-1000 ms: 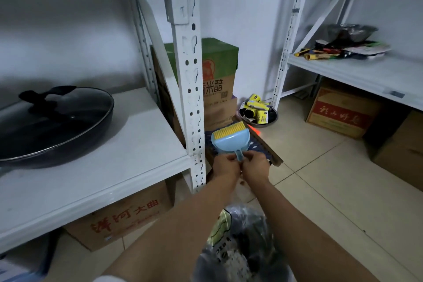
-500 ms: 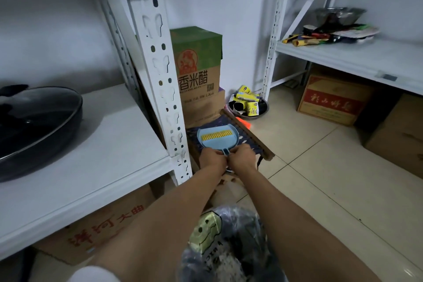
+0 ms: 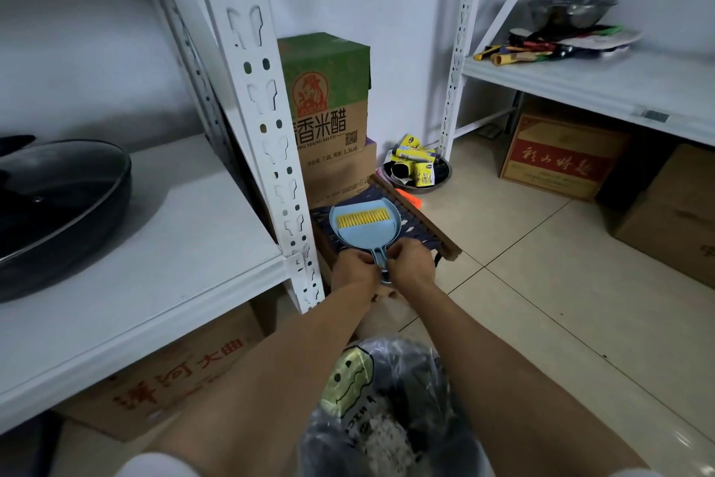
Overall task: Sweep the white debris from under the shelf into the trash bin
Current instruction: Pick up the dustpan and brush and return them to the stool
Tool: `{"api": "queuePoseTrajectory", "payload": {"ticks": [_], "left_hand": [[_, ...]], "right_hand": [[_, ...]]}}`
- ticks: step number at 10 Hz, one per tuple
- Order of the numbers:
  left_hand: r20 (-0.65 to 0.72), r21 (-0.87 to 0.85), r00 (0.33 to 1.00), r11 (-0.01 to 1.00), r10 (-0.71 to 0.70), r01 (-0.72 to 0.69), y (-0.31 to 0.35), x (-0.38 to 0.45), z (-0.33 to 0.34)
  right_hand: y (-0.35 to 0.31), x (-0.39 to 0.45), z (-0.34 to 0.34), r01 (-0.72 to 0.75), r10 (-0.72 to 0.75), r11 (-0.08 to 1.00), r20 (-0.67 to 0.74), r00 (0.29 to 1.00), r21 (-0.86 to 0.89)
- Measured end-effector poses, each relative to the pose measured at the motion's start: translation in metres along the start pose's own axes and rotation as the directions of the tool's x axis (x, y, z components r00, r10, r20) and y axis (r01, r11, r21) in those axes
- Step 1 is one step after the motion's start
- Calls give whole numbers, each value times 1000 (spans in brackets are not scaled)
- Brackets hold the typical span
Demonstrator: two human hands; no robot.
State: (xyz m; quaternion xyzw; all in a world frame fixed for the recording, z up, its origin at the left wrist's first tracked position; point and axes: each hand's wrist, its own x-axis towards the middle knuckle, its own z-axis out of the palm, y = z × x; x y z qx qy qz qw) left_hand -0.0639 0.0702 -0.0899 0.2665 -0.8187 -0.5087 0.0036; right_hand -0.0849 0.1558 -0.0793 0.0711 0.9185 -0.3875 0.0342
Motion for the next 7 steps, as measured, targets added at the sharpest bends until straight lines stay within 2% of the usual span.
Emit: {"api": "queuePoseTrajectory", "payload": {"ticks": [4,6,7], "left_hand": [[14,-102,1000,995,3,-1,-4,-3,-1],[40,-109,997,992,65,-60,-2,-3,-8],[-9,-107,989,983,149,-149,-3,-10,-14]], "right_hand": [[-1,-4,6,-36,36,999,13,999,4],[-9,-8,6,1,-3,997,-25,1000,-76],[-13,-16,2,47,-54,992,-63,997,-114]]}}
